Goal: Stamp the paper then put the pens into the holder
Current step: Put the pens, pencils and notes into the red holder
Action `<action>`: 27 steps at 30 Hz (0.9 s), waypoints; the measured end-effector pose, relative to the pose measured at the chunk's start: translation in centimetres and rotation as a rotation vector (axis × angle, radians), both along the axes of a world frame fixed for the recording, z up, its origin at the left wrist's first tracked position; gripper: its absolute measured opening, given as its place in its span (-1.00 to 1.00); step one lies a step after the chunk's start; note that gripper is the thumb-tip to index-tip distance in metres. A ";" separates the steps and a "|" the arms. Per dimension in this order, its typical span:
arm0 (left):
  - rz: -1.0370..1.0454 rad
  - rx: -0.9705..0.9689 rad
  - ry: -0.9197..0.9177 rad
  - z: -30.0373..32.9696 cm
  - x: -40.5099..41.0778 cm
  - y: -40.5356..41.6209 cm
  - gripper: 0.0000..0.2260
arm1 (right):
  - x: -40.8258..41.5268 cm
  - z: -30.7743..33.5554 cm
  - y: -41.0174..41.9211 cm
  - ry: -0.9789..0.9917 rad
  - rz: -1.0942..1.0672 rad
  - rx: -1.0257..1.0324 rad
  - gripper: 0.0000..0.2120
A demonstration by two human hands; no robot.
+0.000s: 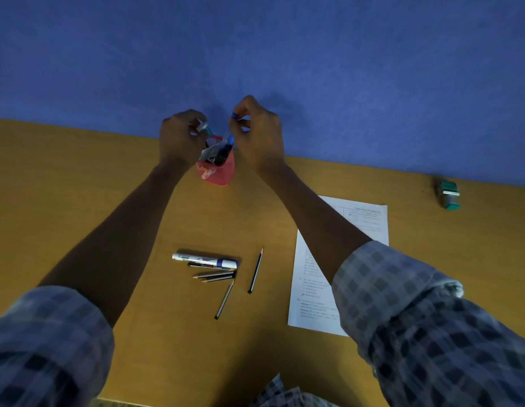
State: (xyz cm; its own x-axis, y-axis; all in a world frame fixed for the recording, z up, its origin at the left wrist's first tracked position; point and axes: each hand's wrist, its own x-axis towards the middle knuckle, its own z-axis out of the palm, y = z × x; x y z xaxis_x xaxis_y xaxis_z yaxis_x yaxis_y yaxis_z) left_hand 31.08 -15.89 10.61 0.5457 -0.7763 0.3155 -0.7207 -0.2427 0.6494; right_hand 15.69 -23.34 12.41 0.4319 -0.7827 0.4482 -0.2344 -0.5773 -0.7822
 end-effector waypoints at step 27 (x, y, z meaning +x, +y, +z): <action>-0.017 0.063 -0.215 -1.5 -3.5 4.9 -0.85 | -5.0 -3.8 4.4 0.611 0.051 -0.019 -0.75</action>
